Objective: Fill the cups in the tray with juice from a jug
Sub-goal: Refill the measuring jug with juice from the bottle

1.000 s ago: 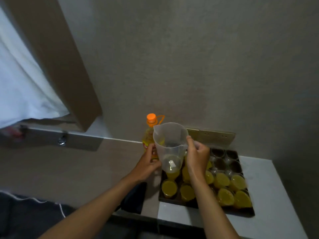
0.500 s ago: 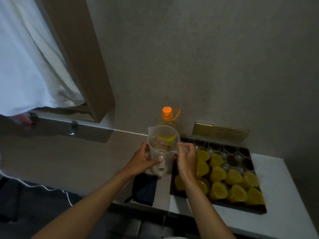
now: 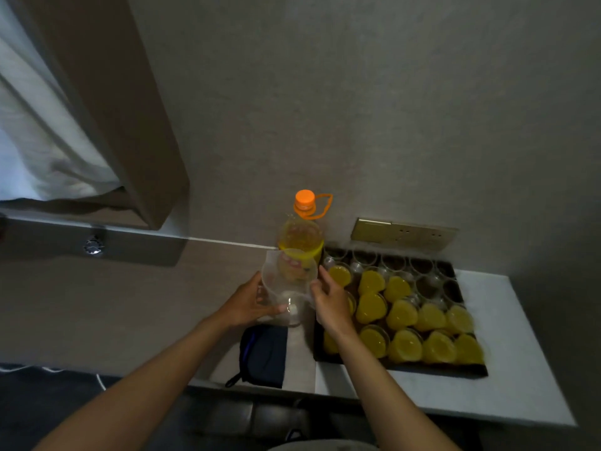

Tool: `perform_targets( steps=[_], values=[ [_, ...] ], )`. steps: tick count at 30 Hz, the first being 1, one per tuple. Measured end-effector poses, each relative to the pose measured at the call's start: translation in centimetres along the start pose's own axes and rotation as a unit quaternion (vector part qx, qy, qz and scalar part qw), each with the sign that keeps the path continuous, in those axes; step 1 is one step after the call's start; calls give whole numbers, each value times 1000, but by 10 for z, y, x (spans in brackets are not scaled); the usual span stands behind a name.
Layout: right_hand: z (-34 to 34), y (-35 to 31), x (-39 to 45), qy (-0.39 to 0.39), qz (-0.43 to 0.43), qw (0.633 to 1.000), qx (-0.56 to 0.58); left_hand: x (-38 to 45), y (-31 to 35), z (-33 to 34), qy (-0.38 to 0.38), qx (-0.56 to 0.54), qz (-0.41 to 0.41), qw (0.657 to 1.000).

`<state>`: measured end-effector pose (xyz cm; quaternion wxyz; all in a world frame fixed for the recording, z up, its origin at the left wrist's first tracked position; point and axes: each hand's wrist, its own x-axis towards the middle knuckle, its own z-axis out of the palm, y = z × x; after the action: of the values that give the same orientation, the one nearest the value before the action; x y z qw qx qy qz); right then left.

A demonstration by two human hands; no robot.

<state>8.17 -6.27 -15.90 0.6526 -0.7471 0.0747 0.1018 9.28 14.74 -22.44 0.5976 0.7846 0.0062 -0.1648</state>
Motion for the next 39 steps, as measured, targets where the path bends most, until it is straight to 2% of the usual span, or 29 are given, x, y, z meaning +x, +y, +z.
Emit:
perform_targets(
  steps=[6, 14, 21, 29, 32, 36, 39],
  values=[
    [-1, 24, 6, 5, 32, 999, -26, 11, -11, 0, -53, 58, 13, 997],
    [-3, 39, 11, 29, 54, 998, -22, 19, -14, 0, -69, 61, 4, 996],
    [-2, 46, 9, 38, 74, 995, -63, 16, -6, -3, -92, 85, 4, 992],
    [-10, 15, 11, 88, 1, 984, -152, 18, 50, -42, -101, 154, 29, 982],
    [-12, 3, 29, 81, -10, 983, -164, 21, 78, -55, -76, 193, 60, 976],
    [-17, -21, 55, 72, -30, 976, -205, 37, 116, -57, 14, 219, 147, 964],
    [-18, -47, 74, 37, -36, 970, -238, 60, 142, -54, 85, 235, 189, 950]
  ],
)
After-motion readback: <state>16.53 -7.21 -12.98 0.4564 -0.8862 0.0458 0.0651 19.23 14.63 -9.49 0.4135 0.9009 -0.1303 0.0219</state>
